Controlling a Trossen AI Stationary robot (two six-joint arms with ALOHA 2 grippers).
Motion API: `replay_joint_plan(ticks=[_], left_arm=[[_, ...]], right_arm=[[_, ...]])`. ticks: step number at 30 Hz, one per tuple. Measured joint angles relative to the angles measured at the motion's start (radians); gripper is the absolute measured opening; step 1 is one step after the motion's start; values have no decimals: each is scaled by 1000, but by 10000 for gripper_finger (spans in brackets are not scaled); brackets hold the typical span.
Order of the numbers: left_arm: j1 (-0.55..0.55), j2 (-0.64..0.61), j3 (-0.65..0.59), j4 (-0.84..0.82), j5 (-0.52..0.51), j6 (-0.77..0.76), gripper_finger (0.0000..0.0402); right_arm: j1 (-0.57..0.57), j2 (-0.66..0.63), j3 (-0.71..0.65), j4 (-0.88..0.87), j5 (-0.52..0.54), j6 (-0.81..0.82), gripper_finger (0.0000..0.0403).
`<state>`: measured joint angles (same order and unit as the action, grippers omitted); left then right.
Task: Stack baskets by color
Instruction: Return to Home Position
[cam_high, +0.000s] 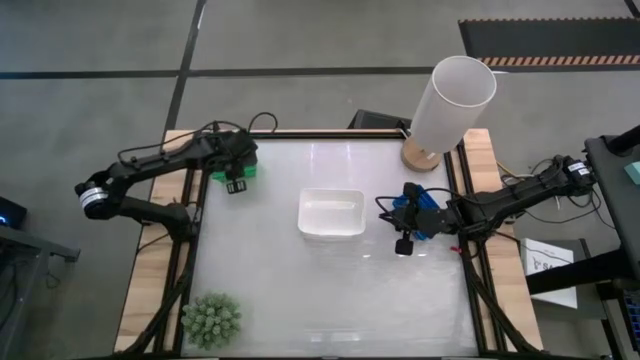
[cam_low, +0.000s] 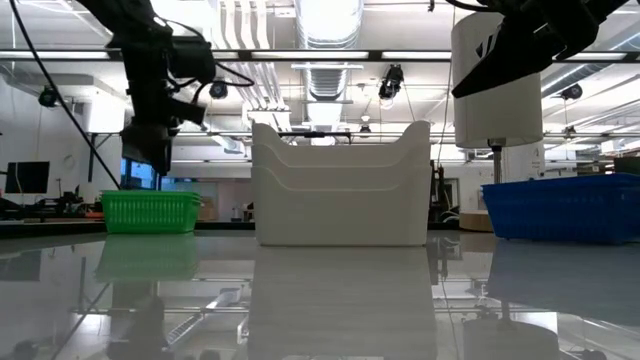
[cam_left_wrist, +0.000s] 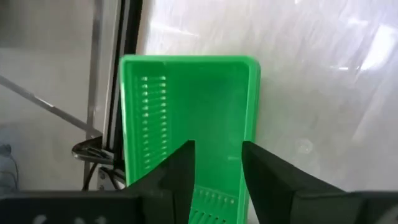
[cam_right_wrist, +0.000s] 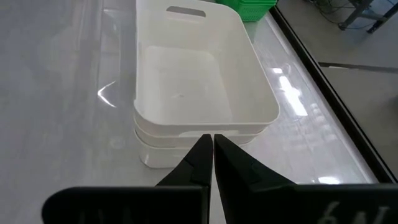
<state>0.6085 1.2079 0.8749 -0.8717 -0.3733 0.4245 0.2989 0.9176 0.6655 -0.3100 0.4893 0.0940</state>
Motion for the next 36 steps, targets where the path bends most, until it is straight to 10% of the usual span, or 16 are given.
replay_joint_plan(ticks=[7,14,25,36], left_arm=[[-6,-6,53,0,33,-55,116],[-132,-73,28,104,330,-306,116],[-702,-256,-257,802,289,-412,116],[-833,-330,-593,1335,286,-400,83]], right_arm=[[0,0,-1,0,0,-5,9],[0,0,-71,92,-1,-121,9],[0,-106,-229,329,-92,-261,9],[0,-332,-383,459,-205,-312,9]])
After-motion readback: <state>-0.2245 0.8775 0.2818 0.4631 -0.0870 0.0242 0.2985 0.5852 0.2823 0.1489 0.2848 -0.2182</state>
